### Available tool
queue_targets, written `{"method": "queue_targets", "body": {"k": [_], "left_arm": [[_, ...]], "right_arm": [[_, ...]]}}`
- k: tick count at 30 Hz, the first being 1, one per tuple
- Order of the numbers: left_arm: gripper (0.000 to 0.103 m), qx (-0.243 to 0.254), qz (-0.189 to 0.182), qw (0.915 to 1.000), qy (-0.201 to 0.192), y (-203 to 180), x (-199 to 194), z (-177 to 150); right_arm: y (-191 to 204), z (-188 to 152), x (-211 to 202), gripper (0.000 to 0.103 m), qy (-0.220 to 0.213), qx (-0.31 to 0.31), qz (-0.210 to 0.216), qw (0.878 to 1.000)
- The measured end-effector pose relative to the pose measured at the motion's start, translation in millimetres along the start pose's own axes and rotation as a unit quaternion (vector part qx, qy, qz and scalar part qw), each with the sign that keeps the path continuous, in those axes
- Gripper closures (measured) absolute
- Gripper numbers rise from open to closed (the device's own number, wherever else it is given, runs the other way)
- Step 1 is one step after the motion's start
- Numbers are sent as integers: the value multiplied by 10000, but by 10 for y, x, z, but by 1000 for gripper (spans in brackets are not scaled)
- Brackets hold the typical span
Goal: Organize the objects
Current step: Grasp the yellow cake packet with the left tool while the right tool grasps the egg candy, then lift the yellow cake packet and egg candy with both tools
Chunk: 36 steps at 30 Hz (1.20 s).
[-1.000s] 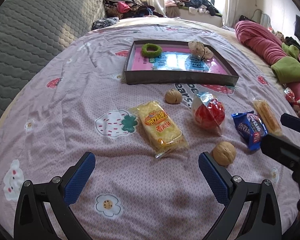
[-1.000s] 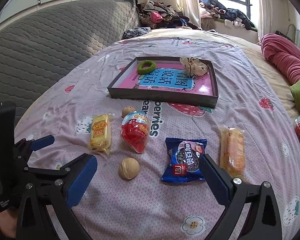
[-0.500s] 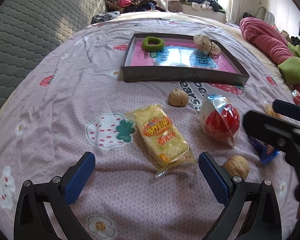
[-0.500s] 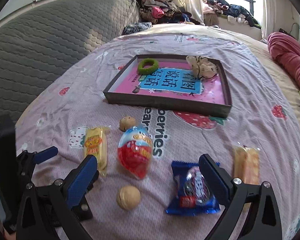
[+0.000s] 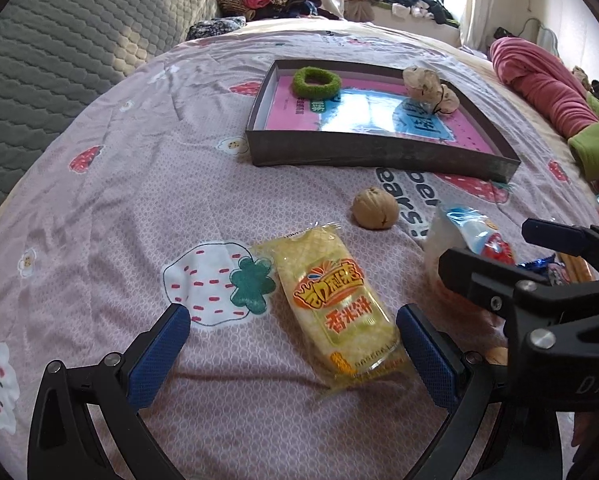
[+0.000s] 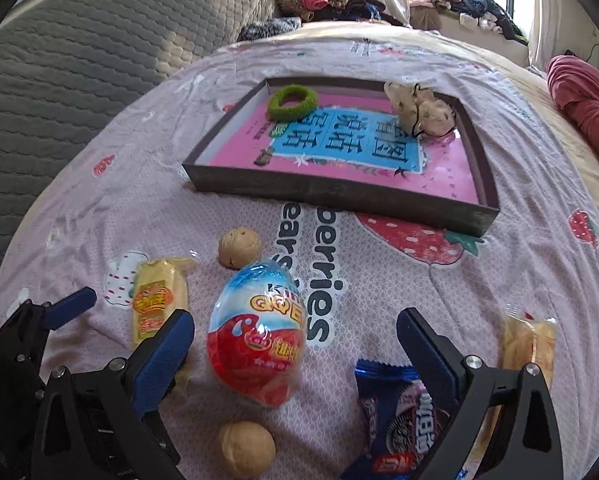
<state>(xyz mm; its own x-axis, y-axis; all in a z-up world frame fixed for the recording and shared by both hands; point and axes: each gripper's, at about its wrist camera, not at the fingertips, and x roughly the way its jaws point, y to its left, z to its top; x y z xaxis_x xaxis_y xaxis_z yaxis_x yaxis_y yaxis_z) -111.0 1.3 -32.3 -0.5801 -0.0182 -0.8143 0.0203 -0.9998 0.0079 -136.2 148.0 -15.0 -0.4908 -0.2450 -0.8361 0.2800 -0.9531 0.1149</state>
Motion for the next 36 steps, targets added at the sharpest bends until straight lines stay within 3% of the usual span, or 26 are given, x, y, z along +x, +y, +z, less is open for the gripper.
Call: {"method": "queue_targets", "body": {"k": [3, 9, 11, 13, 15, 17, 21, 22, 36], "left_arm": [[0, -27, 8, 10000, 38, -1, 64, 14], [0, -33, 90, 9999, 96, 2, 178, 42], [0, -50, 97, 9999, 93, 22, 197, 45], [1, -59, 68, 9999, 99, 38, 200, 42], [7, -82, 34, 9999, 98, 53, 177, 37], [30, -80, -25, 9999, 100, 53, 146, 34], [48, -16, -145, 9998, 151, 27, 111, 22], [56, -11, -186, 9997, 152, 23, 103, 16], [59, 19, -273, 9995, -142, 10, -199, 1]], "right_arm": [[1, 11, 69, 3, 43, -13, 21, 10000], [-26, 39, 202, 17, 120, 38, 211, 9997], [-21, 44, 220, 26, 96, 82, 365, 9993], [14, 48, 214, 41, 86, 46, 467, 9989], [74, 46, 191, 50, 89, -59, 533, 9985], [122, 47, 178, 50, 88, -193, 444, 9988], [100, 27, 146, 50, 25, -130, 554, 9984], [87, 21, 126, 50, -13, -101, 608, 9981], [7, -164, -372, 50, -569, 66, 679, 9960]]}}
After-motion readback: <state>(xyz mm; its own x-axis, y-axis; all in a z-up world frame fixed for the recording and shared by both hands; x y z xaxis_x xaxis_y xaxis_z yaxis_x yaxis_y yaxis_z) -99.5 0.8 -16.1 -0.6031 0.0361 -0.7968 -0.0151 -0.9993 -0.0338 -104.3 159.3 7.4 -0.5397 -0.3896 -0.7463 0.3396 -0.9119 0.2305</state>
